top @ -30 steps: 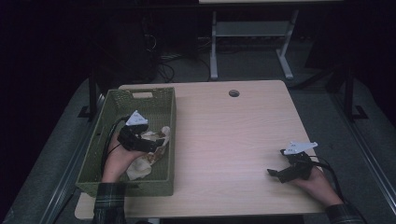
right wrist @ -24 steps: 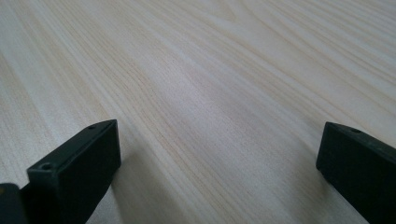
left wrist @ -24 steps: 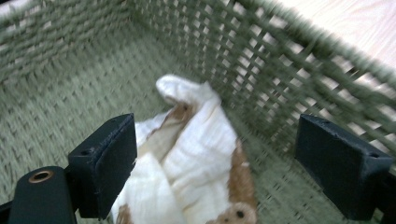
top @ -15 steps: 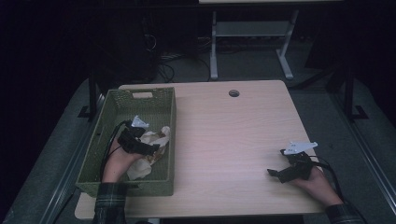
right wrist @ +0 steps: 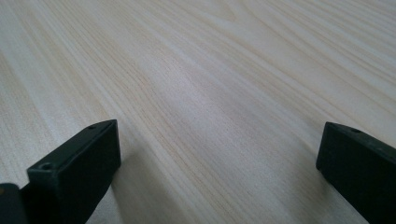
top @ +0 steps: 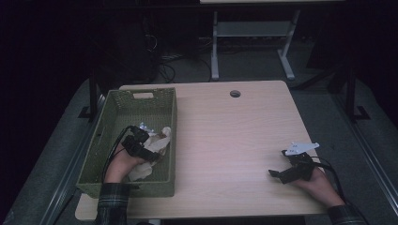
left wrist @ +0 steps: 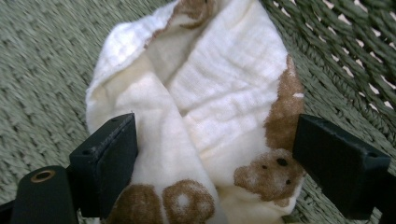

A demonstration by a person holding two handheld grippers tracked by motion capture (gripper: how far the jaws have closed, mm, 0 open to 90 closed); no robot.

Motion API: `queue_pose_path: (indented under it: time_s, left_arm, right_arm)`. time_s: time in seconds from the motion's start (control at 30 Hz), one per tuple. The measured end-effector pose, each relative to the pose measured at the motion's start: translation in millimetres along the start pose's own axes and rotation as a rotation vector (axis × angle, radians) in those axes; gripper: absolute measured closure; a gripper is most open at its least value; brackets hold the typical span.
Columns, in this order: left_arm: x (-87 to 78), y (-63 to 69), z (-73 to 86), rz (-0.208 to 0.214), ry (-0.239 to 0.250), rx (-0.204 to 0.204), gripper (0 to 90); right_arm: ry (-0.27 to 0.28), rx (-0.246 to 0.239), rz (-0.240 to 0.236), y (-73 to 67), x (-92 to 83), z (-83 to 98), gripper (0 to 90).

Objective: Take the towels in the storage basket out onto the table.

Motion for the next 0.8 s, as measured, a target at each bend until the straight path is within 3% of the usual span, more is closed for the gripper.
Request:
queue_pose_path:
  time_s: [0.2,0.43,0.5,0.67,0.8]
  left_arm:
    - [7.7,-1.4,4.5,0.004,-0.055,-0.035,12.8]
    - [7.5,-0.2,4.9,-0.018,-0.077,-0.009,16.4]
    - [4.0,-2.1,5.1,-0.049,-0.087,0.012,32.1]
    - [-3.3,-3.6,4.5,-0.061,-0.086,-0.005,64.6]
    - [-8.5,-6.4,3.7,-0.038,-0.058,-0.063,69.7]
  right_arm:
    - [0.0,-0.001,0.0,0.1,0.0,0.0,0.0]
    - [0.0,-0.001,0.0,0.1,0.1,0.0,0.0]
    - [0.0,-0.001,0.0,0.1,0.1,0.0,0.0]
    - [0.0,-0.001,0.0,0.1,0.1,0.0,0.0]
    - [0.0,-0.001,0.0,0.1,0.1,0.0,0.0]
Point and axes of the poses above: each handheld gripper's, and its own axes: x roughly forward along the jaws, z roughly out of its underside, y roughly to its right, the point moved 4 cm from there along x, roughly forward along the jaws, and after that the axes turned 5 degrees about -x, right-handed, at the moved point
